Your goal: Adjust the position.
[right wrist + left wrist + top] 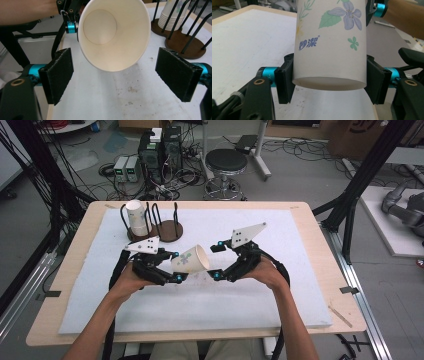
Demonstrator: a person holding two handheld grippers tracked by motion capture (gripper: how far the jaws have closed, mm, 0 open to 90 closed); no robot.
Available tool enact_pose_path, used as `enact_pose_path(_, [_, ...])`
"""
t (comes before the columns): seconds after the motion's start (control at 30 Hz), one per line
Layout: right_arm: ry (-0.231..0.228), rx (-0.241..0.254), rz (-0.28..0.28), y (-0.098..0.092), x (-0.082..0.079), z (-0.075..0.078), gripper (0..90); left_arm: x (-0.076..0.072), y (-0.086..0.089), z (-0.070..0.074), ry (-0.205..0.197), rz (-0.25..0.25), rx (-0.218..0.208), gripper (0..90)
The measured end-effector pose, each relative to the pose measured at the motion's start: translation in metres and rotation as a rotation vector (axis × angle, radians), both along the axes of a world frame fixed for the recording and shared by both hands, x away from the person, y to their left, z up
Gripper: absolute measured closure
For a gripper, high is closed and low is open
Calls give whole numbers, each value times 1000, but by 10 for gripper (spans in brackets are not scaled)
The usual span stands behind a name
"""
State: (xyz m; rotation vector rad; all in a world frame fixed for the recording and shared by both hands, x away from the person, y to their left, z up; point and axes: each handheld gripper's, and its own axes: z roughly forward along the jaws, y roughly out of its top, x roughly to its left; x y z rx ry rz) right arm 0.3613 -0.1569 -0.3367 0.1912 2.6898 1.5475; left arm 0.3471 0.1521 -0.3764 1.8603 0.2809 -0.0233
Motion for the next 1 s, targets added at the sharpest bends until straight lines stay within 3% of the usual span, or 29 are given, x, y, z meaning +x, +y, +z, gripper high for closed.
enact_pose_path(0.23, [27, 73, -4, -1, -1, -10, 153, -1, 2, -3, 1, 1, -73, 349])
enact_pose_path(0.37, [44, 84, 1, 1, -2, -14, 153, -1, 2, -5, 1, 2, -98, 349])
enact_pose_path(0.67, [53, 142, 10, 6, -1, -23, 157, -3, -1, -7, -3, -11, -106, 349])
enact_pose_path(0.8, [72, 138, 21, 9, -2, -25, 157, -3, -3, -7, -6, -16, -105, 349])
enact_pose_path(1.0, [63, 153, 29, 12, -1, -25, 159, -3, -3, -7, -10, -14, -120, 349])
